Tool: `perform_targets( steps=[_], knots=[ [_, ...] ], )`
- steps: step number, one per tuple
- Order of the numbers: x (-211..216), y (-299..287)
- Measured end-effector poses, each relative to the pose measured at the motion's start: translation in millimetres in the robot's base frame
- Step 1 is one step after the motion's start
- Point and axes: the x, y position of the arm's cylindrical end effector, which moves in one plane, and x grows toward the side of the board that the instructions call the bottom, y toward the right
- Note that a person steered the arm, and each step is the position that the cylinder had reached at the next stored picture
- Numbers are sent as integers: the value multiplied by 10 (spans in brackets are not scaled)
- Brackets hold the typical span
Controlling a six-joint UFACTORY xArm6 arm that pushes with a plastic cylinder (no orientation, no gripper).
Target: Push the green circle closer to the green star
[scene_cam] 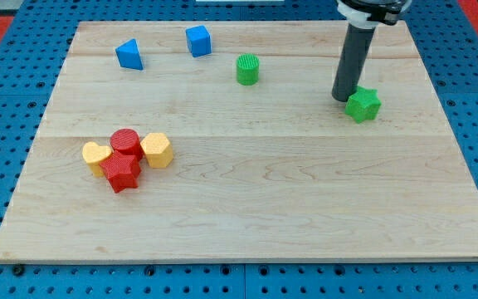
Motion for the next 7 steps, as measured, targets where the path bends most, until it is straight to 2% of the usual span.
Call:
perform_targets(
  steps=[1,2,3,4,5,7],
  knots=[
    [42,244],
    [-656,-54],
    [-1255,-633],
    [-1164,-1470],
    [-709,-1751],
    [215,-1180]
  ],
)
